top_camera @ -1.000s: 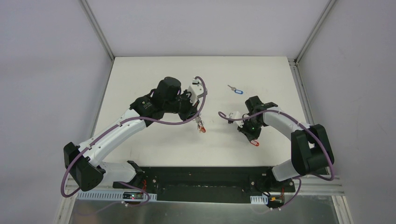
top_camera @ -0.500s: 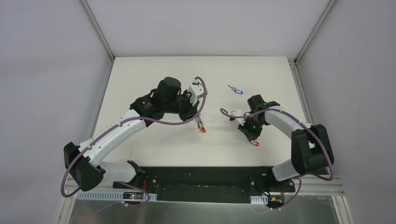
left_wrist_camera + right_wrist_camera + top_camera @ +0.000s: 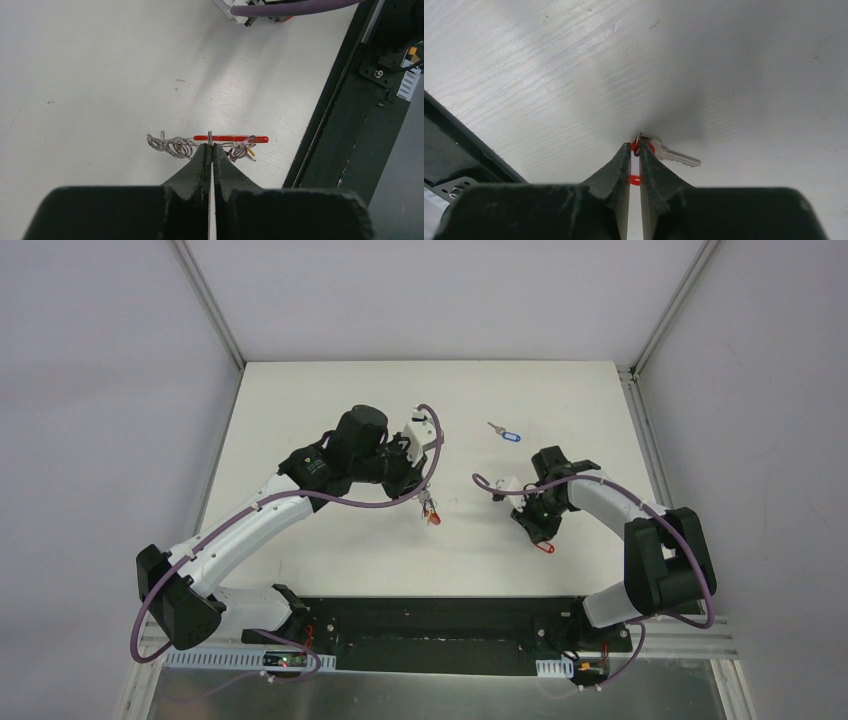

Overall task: Put the keys on the keyring
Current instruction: Pick up the key from the center of the board.

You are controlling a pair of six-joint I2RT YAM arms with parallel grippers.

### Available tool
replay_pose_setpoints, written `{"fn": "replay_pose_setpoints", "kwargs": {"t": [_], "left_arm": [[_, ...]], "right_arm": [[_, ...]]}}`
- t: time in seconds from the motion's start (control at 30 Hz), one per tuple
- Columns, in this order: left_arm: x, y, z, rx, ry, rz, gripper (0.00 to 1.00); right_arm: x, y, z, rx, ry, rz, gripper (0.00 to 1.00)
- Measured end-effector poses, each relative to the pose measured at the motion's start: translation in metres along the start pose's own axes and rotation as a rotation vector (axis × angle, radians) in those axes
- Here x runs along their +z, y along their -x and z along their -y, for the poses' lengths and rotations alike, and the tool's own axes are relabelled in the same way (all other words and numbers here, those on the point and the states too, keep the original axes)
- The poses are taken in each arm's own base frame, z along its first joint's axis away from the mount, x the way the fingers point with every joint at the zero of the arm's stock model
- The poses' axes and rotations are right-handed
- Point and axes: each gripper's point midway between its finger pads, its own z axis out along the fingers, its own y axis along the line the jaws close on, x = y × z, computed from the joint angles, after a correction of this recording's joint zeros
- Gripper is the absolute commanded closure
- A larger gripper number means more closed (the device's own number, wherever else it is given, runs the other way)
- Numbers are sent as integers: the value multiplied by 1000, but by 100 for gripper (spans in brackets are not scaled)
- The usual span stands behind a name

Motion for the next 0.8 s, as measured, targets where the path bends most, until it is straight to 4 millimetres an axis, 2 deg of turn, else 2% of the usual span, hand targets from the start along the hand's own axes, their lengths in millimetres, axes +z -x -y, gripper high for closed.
{"fn": "replay_pose_setpoints", "kwargs": {"t": [0.33, 0.67, 0.8], "left_arm": [[0, 0, 0, 0, 0, 0, 100], [1, -2, 0, -1, 0, -3, 100], [1, -4, 0, -3, -1, -10, 100]], "right_arm": [[0, 3, 3, -3, -11, 15, 90], [0, 3, 4, -2, -12, 16, 100], [0, 3, 5, 6, -11, 20, 100]]}}
